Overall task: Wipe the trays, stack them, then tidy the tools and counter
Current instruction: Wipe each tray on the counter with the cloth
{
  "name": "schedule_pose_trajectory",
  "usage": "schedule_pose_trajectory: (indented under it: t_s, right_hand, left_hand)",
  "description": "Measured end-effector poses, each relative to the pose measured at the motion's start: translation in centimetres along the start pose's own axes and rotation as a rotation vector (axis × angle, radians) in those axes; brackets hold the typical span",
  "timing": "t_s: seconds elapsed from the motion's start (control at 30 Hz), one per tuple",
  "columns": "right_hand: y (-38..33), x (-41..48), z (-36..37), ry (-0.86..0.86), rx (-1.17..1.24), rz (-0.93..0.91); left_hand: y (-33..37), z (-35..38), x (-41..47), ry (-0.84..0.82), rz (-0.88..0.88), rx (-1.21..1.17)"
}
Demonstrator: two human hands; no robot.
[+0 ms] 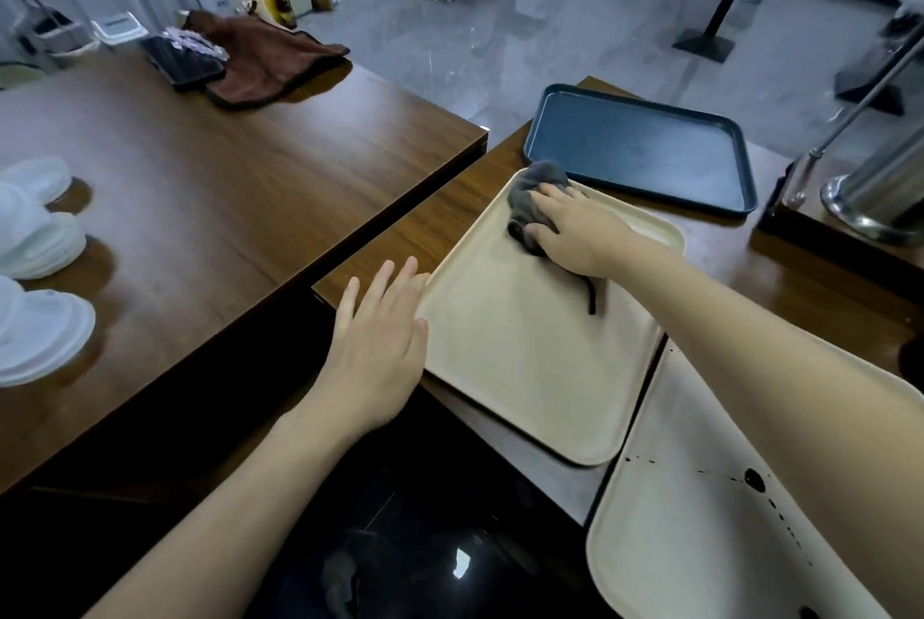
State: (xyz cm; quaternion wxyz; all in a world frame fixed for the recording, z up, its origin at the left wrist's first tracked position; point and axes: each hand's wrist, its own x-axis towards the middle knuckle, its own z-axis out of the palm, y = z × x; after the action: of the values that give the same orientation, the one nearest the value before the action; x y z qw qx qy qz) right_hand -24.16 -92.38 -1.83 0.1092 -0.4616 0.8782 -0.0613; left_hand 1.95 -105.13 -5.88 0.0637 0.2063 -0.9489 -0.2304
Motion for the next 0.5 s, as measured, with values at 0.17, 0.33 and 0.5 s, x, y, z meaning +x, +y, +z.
schedule_pose_trajectory:
  t_s: [0.17,0.33,0.5]
  right_hand:
    - [3.8,-4.8,-1.3,-0.04,-0.105,0.009]
    - [0.6,-10.3,1.5,-0.133,-0.078,0.031]
    - [-5.2,-16.5,2.9,-0.249,-0.164,-0.094]
  left_hand:
    - [-0.1,0.0,0.1,-0.002,-0.009,0.028]
    - [0.3,-0.1,-0.1,-0.018,-0.005,0.058]
    - [0.3,0.0,0.1,-0.015,-0.017,0.078]
